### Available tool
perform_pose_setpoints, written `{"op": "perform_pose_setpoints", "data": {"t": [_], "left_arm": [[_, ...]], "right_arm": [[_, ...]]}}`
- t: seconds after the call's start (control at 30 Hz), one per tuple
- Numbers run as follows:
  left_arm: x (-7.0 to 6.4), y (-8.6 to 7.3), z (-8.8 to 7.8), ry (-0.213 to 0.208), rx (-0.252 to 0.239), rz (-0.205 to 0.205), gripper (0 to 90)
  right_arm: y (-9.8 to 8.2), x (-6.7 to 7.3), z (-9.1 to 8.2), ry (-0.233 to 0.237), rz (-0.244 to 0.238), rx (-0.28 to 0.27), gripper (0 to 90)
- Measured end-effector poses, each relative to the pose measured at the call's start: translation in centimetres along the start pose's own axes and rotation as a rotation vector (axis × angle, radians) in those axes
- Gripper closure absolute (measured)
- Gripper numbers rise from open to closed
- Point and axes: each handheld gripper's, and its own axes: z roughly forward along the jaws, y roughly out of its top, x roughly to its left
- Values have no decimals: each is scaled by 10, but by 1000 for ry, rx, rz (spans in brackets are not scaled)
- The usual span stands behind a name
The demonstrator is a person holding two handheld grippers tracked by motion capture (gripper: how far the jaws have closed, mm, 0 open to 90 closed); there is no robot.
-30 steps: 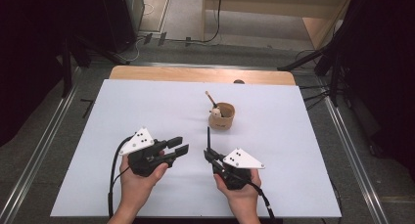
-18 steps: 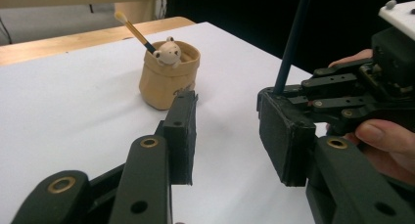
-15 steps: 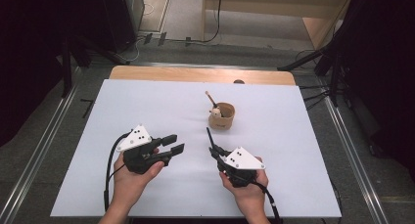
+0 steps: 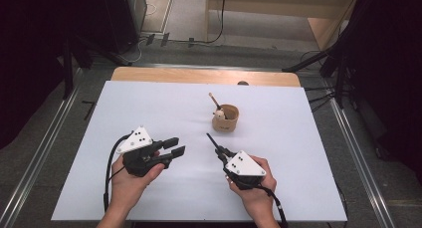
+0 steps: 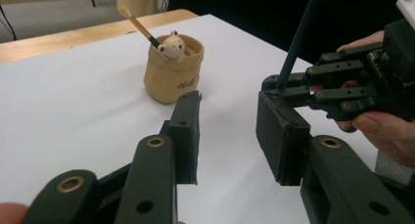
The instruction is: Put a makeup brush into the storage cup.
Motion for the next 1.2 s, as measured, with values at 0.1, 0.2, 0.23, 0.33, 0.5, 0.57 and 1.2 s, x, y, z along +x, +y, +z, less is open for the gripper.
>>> {"op": "perform_pose_setpoints", "data": {"t": [0.1, 0.2, 0.23, 0.33, 0.5, 0.57, 1.2], "left_arm": [[-1, 1, 1, -17, 25, 0, 646], [-1, 2, 3, -41, 47, -3, 634], [-1, 2, 3, -51, 53, -7, 623], [-3, 4, 3, -66, 61, -5, 625], [-9, 6, 7, -89, 116, 4, 627], [-11, 6, 9, -91, 131, -1, 620], [-15, 7, 16, -52, 196, -97, 713]], "right_arm": [[0, 3, 1, -11, -59, 7, 847], [0, 5, 3, -22, -100, 19, 847], [0, 6, 3, -26, -118, 24, 847], [-1, 9, 6, -27, -151, 37, 848], [-3, 14, 10, -30, -202, 65, 847], [-3, 18, 12, -30, -225, 77, 848], [-6, 39, 20, -32, -395, 111, 848]]}}
